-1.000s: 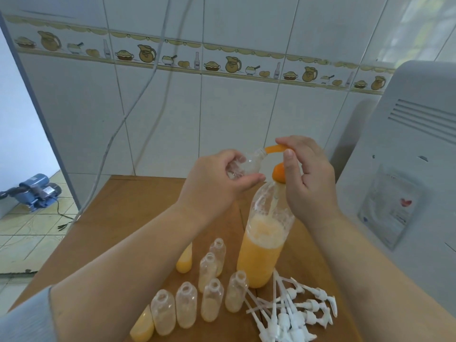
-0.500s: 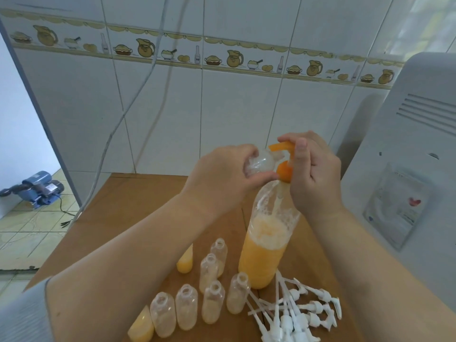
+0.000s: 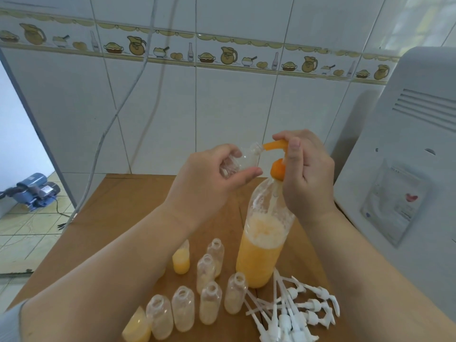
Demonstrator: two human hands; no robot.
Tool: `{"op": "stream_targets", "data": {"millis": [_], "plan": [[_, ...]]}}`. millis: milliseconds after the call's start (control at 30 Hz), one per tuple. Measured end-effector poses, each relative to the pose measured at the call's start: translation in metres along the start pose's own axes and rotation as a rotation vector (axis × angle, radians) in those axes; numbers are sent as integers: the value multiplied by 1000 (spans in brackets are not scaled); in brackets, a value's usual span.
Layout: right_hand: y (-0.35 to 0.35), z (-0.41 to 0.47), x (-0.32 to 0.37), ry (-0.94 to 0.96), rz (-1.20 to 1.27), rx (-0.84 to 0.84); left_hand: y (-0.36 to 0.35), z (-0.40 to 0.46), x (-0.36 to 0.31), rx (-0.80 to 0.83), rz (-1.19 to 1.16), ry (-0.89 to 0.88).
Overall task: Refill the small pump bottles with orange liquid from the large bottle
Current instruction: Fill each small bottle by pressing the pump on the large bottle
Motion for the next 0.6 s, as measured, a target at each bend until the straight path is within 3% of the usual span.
{"op": "stream_targets", "data": {"millis": [600], "plan": [[-4, 5, 2, 10, -42, 55, -8, 10, -23, 157, 286, -3]]}}
Point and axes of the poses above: each hand's wrist, its own z-axis towards the middle knuckle, its own y-axis out of the back of the hand, x = y × z, the point moved 8 cm from there along z, towards the middle knuckle, and after that the axes turned 15 degrees about x, right-handed, at the moved point
